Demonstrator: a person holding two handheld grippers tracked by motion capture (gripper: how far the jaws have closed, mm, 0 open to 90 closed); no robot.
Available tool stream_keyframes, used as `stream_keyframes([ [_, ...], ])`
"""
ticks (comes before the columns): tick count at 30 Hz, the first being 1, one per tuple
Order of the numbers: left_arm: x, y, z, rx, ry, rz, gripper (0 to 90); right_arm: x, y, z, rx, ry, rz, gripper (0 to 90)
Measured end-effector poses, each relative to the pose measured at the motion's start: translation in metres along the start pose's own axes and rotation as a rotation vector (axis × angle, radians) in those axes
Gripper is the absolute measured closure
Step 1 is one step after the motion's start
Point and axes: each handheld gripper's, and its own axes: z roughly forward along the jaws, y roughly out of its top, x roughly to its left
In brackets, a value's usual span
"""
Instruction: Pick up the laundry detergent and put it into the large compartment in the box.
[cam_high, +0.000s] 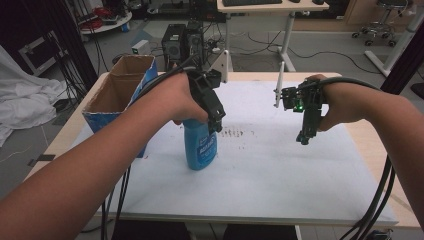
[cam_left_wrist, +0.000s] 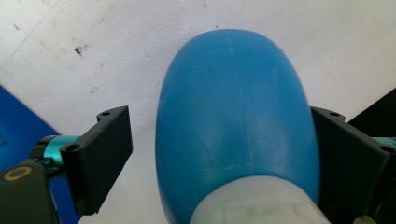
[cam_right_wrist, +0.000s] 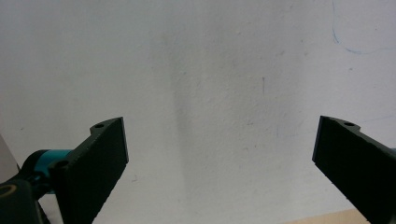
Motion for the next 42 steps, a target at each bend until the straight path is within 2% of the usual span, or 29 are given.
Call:
stream_keyframes([
  [3, 0.0004, 0.0003, 0.0, -0.003, -0.002, 0.001, 14.0, -0.0002, 0.0003, 0.0005, 0.0, 0.002, -0.004, 2.4],
  [12, 0.0, 0.0011, 0.0002, -0.001, -0.007, 0.006, 15.8, 0.0003, 0.0, 0.0012, 0.002, 0.004, 0.003, 2.4],
  [34, -0.0028, 0.0029, 0.0011, 0.01, -0.016, 0.026, 30.0, 0.0006, -0.0012, 0.0021, -0.001, 0.004, -0.001, 2.4],
  [42, -0.0018, 0.0021, 0.0017, 0.011, -0.025, 0.021, 36.1, -0.0001, -0.0021, 0.0023, 0.0, 0.001, -0.001, 2.4],
])
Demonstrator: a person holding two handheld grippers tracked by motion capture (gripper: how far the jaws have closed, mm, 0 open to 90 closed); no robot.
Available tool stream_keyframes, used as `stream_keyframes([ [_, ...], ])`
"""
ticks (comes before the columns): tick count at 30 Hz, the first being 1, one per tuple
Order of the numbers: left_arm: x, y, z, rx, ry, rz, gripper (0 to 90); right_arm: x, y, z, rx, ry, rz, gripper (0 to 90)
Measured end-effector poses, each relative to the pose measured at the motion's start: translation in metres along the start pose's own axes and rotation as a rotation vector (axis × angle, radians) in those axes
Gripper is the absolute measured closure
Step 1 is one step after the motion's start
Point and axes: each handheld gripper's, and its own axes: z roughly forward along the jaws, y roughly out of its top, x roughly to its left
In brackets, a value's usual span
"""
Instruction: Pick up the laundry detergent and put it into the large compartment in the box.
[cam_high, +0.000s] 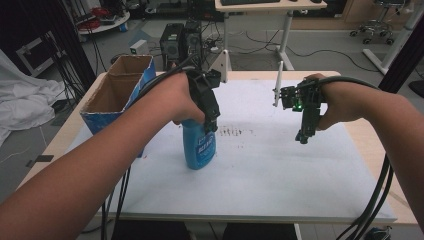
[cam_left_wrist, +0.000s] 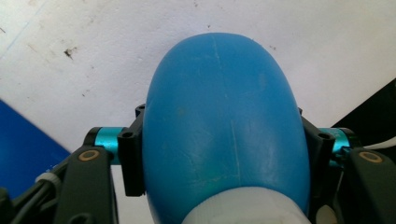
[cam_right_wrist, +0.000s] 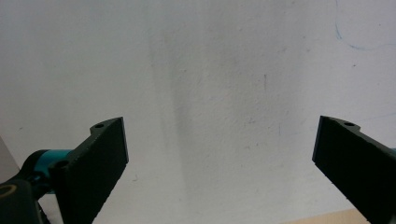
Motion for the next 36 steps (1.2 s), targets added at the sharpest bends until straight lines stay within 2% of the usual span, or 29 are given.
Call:
stream_keyframes([
  [7, -0.001, 0.0, 0.0, 0.009, 0.011, 0.003, 37.5, 0.0, 0.001, 0.001, 0.001, 0.001, 0.0, 2.4],
  [11, 0.0, 0.0, -0.001, 0.012, 0.009, 0.03, 37.8, 0.001, 0.002, 0.001, 0.002, 0.002, 0.003, 2.4],
  [16, 0.0, -0.002, -0.003, 0.029, -0.008, 0.043, 37.8, 0.002, 0.002, 0.001, -0.001, 0.002, 0.008, 2.4],
  [17, -0.001, -0.003, -0.009, 0.033, -0.02, 0.062, 37.8, 0.002, 0.002, 0.001, -0.002, 0.0, 0.007, 2.4],
  [23, -0.002, -0.006, -0.025, 0.032, -0.032, 0.077, 37.8, 0.001, 0.002, 0.001, 0.001, 0.003, 0.002, 2.4],
  [27, 0.003, -0.009, -0.045, 0.012, -0.032, 0.065, 37.8, 0.001, 0.003, 0.001, 0.0, 0.004, -0.002, 2.4],
  [30, 0.008, -0.011, -0.06, 0.014, -0.028, 0.07, 37.8, 0.001, 0.004, 0.002, 0.004, 0.003, -0.001, 2.4],
  [36, 0.02, -0.015, -0.096, -0.011, -0.028, 0.043, 37.8, 0.001, 0.003, 0.001, 0.002, 0.006, -0.001, 2.4],
])
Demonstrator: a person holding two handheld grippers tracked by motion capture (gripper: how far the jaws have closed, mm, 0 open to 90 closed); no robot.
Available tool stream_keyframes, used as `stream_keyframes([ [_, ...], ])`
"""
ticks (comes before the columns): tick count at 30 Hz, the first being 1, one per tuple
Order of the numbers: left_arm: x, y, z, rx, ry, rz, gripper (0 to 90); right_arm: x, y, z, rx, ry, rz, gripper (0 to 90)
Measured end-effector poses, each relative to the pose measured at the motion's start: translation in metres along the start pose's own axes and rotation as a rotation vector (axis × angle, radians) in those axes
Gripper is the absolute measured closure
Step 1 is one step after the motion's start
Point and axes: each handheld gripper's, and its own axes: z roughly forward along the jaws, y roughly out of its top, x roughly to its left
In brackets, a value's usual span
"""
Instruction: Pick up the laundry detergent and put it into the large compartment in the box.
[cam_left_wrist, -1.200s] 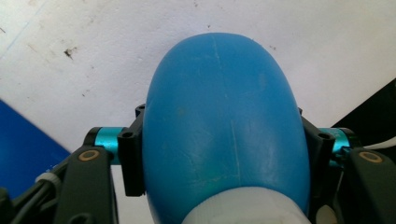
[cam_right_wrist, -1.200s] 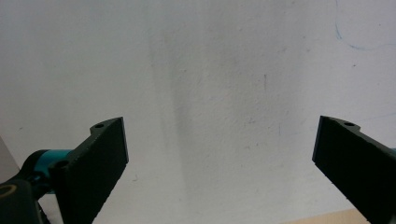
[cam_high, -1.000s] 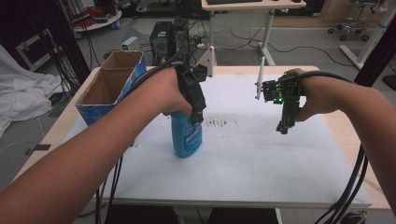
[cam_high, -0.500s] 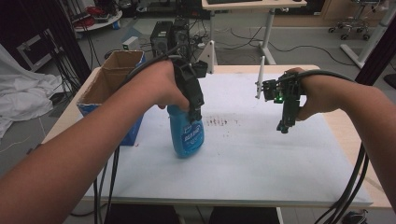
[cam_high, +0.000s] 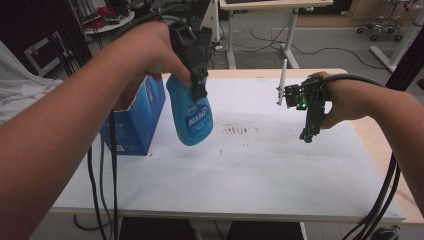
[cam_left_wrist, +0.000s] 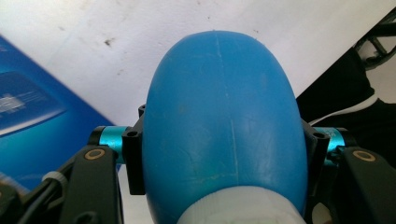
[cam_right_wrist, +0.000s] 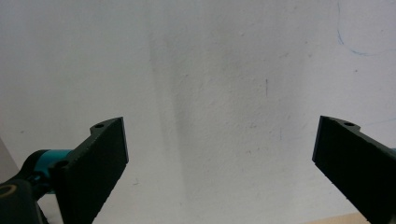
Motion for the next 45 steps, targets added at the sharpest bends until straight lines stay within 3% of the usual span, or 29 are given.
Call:
stream_keyframes([
  [10, 0.013, -0.006, -0.061, -0.034, 0.036, -0.046, 37.8, 0.001, 0.005, 0.002, 0.007, 0.007, -0.008, 2.4],
  [18, 0.03, -0.019, -0.088, -0.046, 0.047, -0.109, 37.8, 0.002, 0.008, 0.002, 0.005, 0.004, -0.02, 2.4],
  [31, 0.076, -0.047, -0.112, -0.047, 0.034, -0.254, 37.8, 0.006, 0.009, -0.001, 0.005, 0.0, -0.021, 2.4],
  [38, 0.098, -0.06, -0.115, -0.048, 0.032, -0.308, 37.8, 0.005, 0.01, -0.001, 0.008, 0.004, -0.017, 2.4],
  [39, 0.106, -0.065, -0.115, -0.049, 0.032, -0.328, 37.8, 0.005, 0.01, -0.001, 0.008, 0.004, -0.019, 2.4],
  [45, 0.128, -0.075, -0.114, -0.04, 0.041, -0.392, 37.8, 0.003, 0.012, -0.001, 0.007, 0.005, -0.022, 2.4],
])
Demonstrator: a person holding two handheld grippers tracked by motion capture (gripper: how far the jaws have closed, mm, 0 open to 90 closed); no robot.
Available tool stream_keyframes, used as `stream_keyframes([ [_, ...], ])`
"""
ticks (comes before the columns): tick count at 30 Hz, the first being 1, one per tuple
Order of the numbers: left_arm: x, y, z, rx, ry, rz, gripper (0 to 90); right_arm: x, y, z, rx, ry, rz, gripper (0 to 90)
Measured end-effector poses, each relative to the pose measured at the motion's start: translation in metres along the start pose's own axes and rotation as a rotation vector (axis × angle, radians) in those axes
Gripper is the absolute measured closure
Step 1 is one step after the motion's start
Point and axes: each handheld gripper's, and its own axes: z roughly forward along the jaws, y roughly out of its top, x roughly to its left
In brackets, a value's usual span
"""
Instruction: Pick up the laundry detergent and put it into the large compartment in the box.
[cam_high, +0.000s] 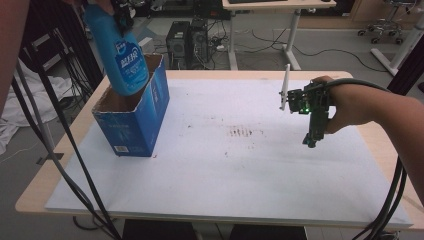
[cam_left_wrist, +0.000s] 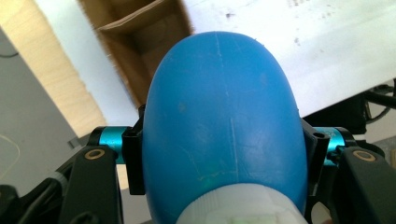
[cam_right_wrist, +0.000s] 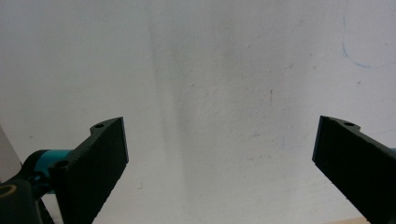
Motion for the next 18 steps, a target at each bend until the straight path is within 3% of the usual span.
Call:
stream_keyframes([
  [6, 0.015, 0.002, 0.008, 0.019, 0.024, -0.017, 37.7, -0.001, -0.001, 0.0, 0.006, -0.001, 0.014, 2.4],
  [10, 0.022, 0.004, 0.018, 0.032, 0.018, -0.015, 37.7, -0.001, -0.001, -0.001, 0.009, 0.001, 0.015, 2.4],
  [18, 0.029, 0.009, 0.052, 0.061, 0.001, 0.001, 37.7, 0.0, 0.0, -0.001, 0.013, 0.001, 0.02, 2.4],
])
